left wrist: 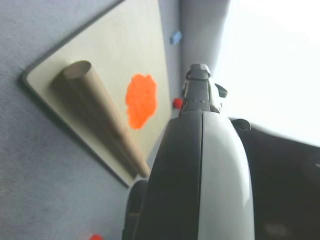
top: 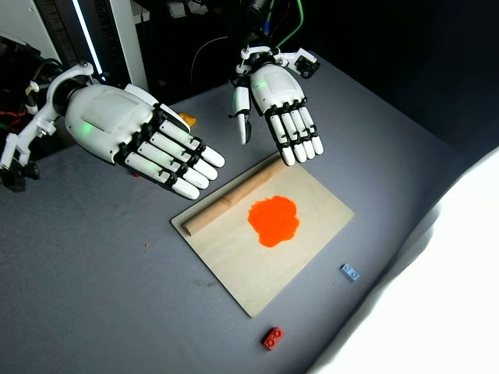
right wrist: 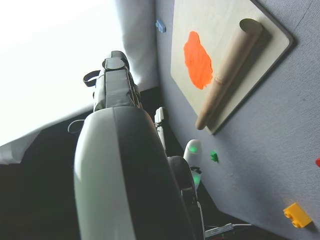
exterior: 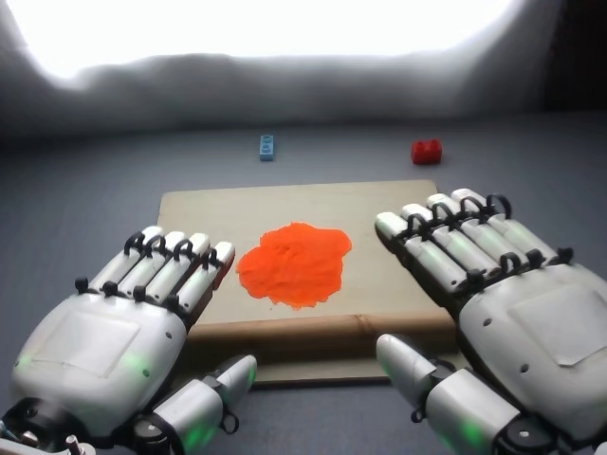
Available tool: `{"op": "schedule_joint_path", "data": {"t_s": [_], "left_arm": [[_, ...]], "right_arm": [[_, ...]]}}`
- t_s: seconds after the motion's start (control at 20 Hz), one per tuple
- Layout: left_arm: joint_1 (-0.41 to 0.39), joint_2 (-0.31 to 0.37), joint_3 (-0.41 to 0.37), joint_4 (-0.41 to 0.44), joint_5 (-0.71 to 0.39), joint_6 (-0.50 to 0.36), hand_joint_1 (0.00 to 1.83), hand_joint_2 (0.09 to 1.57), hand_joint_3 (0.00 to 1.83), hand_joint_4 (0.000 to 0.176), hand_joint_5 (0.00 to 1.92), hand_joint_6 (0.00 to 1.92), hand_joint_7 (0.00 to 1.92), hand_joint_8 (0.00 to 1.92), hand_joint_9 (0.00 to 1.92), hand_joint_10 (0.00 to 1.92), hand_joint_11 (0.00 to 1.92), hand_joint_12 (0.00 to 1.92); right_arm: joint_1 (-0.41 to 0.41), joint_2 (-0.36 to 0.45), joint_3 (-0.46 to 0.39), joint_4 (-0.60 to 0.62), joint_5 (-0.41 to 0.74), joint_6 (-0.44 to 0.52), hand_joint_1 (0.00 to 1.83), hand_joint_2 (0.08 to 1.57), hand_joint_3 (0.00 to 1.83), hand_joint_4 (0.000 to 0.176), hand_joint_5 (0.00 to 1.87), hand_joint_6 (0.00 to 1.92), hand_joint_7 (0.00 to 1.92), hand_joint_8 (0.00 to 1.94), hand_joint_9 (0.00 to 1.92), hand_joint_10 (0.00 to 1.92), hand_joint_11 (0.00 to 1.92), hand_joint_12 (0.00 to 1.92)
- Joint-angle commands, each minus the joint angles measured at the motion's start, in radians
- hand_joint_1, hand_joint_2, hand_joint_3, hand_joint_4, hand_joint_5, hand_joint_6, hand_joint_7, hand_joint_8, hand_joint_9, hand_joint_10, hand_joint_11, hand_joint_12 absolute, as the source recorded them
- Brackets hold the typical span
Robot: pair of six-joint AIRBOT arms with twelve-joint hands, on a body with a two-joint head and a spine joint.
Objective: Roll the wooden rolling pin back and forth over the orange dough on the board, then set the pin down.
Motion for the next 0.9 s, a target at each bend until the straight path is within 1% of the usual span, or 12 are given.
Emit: {"op": "schedule_joint_path", "data": {"t_s": [0.0,0.05,0.2,0.4,0.55,0.65,0.85], "left_arm": [[-0.001,-0.006,0.009,0.052,-0.103,0.004,0.0,1.41,0.05,0.0,0.0,0.0,0.0,0.0,0.0,0.0,0.0,0.0],[0.003,-0.011,0.015,0.047,-0.106,0.004,0.0,1.41,0.05,0.0,0.0,0.0,0.0,0.0,0.0,0.0,0.0,0.0],[0.016,-0.047,0.055,0.046,-0.131,-0.03,0.0,1.42,0.05,0.0,0.0,0.0,0.0,0.0,0.0,0.0,0.0,0.0],[0.016,-0.073,0.089,0.044,-0.135,-0.043,0.0,1.42,0.04,0.0,0.0,0.0,0.0,0.0,0.0,0.0,0.0,0.0],[0.018,-0.105,0.122,0.041,-0.153,-0.061,0.0,1.43,0.04,0.0,0.0,0.0,0.0,0.0,0.0,0.0,0.0,0.0],[0.02,-0.119,0.135,0.041,-0.153,-0.063,0.0,1.42,0.04,0.0,0.0,0.0,0.0,0.0,0.0,0.0,0.0,0.0],[0.029,-0.133,0.146,0.041,-0.153,-0.069,0.0,1.4,0.03,0.0,0.0,0.0,0.0,0.0,0.0,0.0,0.0,0.0]], "right_arm": [[0.002,-0.007,0.006,-0.096,-0.088,0.005,0.0,1.47,0.02,0.0,0.05,0.0,0.04,0.0,0.01,0.0,0.0,0.0],[-0.008,-0.022,0.016,-0.096,-0.094,0.004,0.0,1.47,0.02,0.0,0.06,0.0,0.05,0.01,0.01,0.0,0.0,0.0],[-0.022,-0.068,0.065,-0.097,-0.048,0.008,0.0,1.46,0.01,0.0,0.07,0.01,0.03,0.0,0.0,0.0,0.0,0.0],[-0.013,-0.121,0.134,-0.075,-0.046,-0.002,0.0,1.46,0.01,0.0,0.02,0.0,0.0,0.0,0.0,0.0,0.0,0.0],[-0.026,-0.171,0.198,-0.048,-0.058,-0.02,0.0,1.45,0.0,0.0,0.02,0.0,0.0,0.0,0.0,0.0,0.0,0.0],[-0.03,-0.198,0.24,-0.048,-0.062,-0.029,0.0,1.46,0.01,0.0,0.01,0.0,0.0,0.0,0.0,0.0,0.0,0.0],[-0.028,-0.241,0.282,-0.048,-0.066,-0.039,0.0,1.45,0.0,0.0,0.06,0.02,0.02,0.01,0.0,0.0,0.0,0.0]]}}
